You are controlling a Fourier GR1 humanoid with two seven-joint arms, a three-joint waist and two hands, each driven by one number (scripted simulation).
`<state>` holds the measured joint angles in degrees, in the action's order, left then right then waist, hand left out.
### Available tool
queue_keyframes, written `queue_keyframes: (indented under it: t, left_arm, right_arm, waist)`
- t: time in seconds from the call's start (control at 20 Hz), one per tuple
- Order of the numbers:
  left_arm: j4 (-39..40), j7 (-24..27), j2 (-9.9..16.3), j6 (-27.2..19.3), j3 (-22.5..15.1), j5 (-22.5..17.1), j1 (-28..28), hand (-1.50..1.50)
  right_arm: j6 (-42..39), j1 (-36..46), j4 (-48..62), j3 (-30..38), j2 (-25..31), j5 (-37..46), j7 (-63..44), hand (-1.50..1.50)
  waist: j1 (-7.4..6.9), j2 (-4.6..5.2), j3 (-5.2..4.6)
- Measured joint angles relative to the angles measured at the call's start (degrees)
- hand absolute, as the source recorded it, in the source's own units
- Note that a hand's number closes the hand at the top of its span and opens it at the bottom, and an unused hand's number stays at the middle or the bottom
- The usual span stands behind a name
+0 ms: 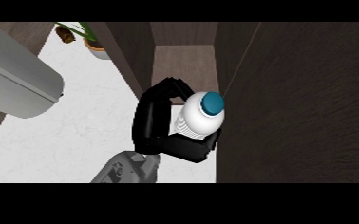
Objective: Pick up the bottled water, place it into the cabinet and close the cabinet
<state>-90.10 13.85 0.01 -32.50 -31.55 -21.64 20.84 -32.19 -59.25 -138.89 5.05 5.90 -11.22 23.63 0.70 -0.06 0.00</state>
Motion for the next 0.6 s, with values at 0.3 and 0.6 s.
queue_keyframes:
  t: [0.3, 0.6]
  left_arm:
    - [4.6, -3.1, 0.0, -10.6, -1.3, -1.0, 11.7, 1.5]
    - [13.6, -2.3, 0.0, -13.7, 0.3, -2.6, 19.3, 1.5]
  right_arm:
    - [-0.6, 1.1, 0.3, 3.1, 1.2, -0.7, -0.6, -1.5]
    - [-1.0, 2.5, 0.6, 4.9, 1.5, -1.5, -1.3, -1.5]
  waist:
    - [0.63, 0.1, 0.0]
    - [0.89, 0.25, -0.02]
